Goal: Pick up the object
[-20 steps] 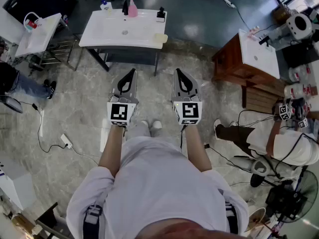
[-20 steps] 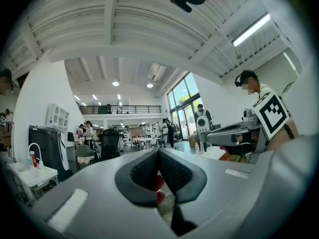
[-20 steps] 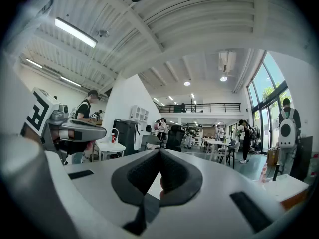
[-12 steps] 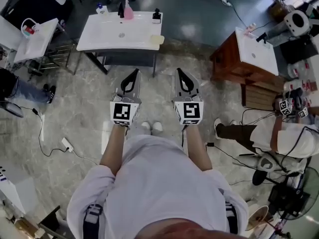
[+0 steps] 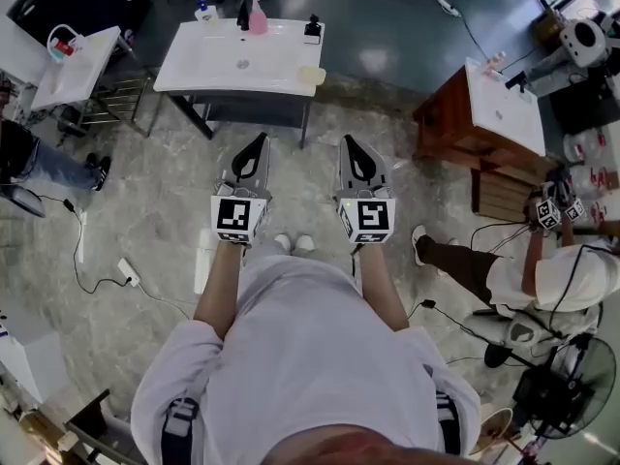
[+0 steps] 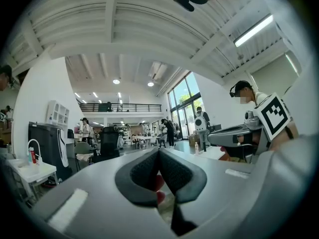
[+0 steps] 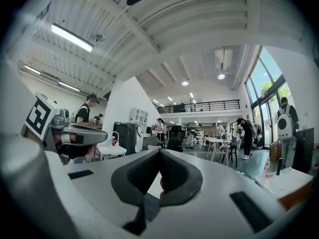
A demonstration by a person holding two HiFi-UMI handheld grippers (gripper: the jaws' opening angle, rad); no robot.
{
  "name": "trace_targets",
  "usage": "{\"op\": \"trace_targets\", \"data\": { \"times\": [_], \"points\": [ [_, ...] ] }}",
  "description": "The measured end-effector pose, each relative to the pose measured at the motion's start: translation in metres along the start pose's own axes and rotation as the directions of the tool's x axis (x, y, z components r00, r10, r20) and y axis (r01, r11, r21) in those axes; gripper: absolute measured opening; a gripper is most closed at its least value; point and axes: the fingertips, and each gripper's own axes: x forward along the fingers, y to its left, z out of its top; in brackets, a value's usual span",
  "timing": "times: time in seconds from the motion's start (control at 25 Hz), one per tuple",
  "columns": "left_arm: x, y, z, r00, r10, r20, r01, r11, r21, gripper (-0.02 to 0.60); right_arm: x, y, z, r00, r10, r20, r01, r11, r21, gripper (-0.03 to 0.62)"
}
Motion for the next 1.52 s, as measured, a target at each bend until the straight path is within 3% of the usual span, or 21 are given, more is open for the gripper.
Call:
{"op": "trace_targets", "data": {
  "times": [0.48,0.8,1.52],
  "points": [
    [0.001,0.003,-0.007,0.997,0.071,-0.039,-0.07,0.997,0.033,0.0,0.003,-0.024,-0.034,0.999,0.037,-0.024,-0.036,0.999,0.016,0.002],
    [0.052,0.013,-0.019,0.999,0.038,-0.029,-0.038,0.999,0.018,-0.001,0.035,-0.048,-0.058,0.998,0.013,-0.063,-0.011,1.0,0.029,0.002],
    [0.262,0.154,-0.068,0.998,-0.067,-0.009,0.066,0.994,-0.083,0.0,0.259,-0.098,-0.094,0.979,-0.042,-0.2,0.049,0.998,0.031,0.003]
  ]
}}
